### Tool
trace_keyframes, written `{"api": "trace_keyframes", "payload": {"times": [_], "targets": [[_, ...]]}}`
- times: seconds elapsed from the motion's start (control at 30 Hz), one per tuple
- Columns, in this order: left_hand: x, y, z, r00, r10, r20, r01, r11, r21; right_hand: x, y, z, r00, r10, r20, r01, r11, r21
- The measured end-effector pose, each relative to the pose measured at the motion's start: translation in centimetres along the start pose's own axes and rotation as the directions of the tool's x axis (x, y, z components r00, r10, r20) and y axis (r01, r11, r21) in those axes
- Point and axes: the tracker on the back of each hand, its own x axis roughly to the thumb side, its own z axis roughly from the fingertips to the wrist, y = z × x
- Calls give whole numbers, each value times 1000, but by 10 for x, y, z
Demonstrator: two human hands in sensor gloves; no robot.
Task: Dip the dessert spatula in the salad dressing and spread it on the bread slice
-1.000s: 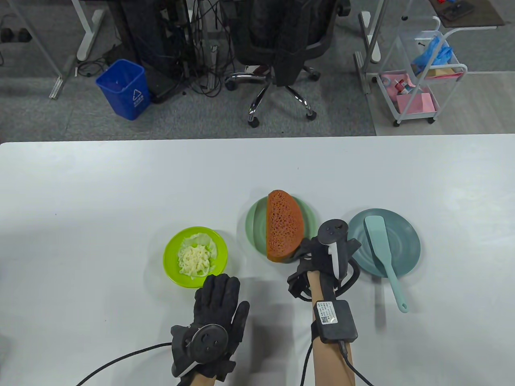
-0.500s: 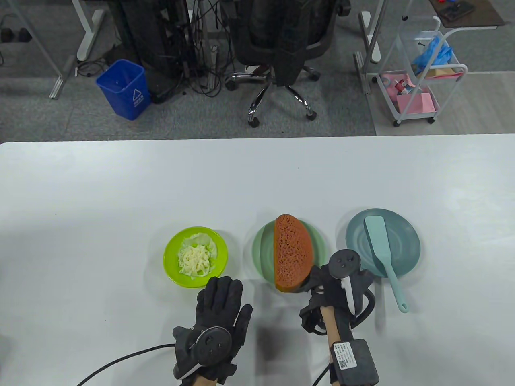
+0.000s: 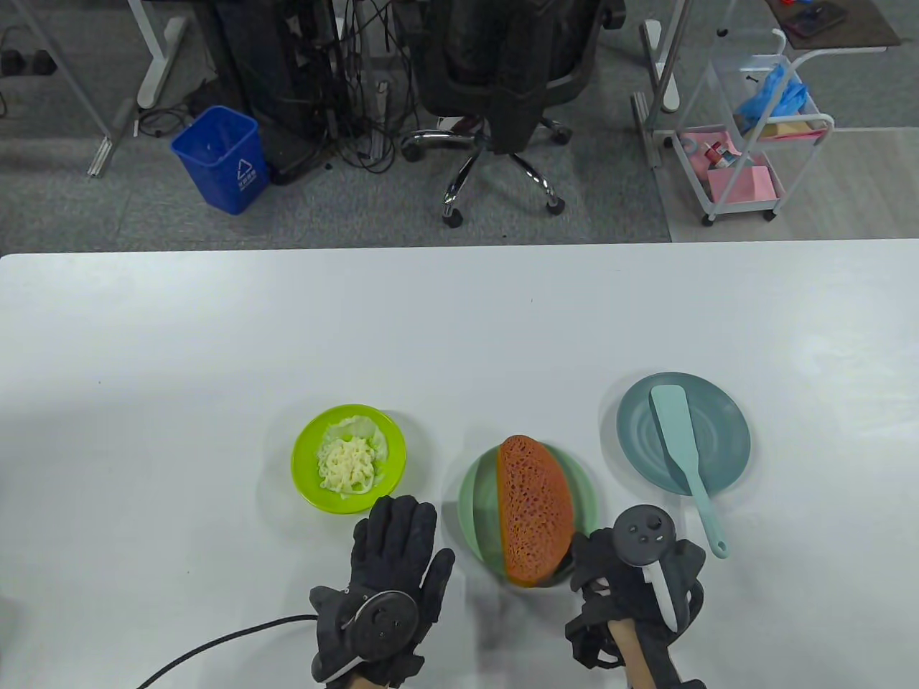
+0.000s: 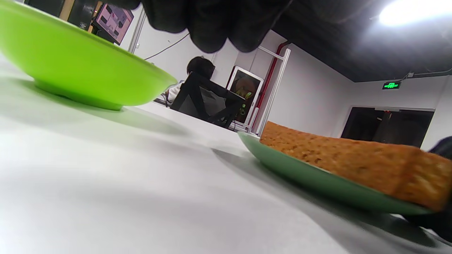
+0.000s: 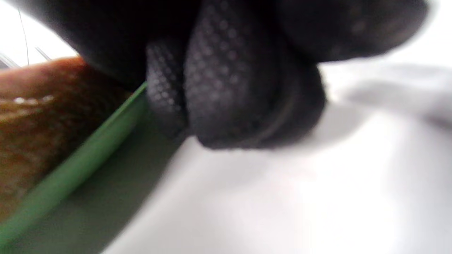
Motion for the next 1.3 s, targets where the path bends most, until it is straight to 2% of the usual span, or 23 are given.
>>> {"api": "trace_keyframes", "payload": {"times": [0.2, 0.57, 0.8, 1.13, 1.3], "targets": [[-1, -2, -1, 1000, -3, -9, 2, 1000, -11, -13, -1, 13, 1000, 3, 27, -4, 999, 44], [-1, -2, -1, 1000, -18, -19, 17, 1000, -24, -16, -2, 18, 999, 1, 50, -3, 999, 53], [-1, -2, -1, 1000, -16, -17, 16, 1000, -22, -15, -11, 29, 995, 15, 101, -14, 1000, -9], [25, 10, 5, 997, -7, 74, 5, 1000, 16, -3, -44, 65, 960, 20, 279, 32, 983, -180], [29, 11, 7, 996, -20, 83, 19, 1000, 12, 3, -61, 76, 933, 19, 360, 77, 964, -253]]}}
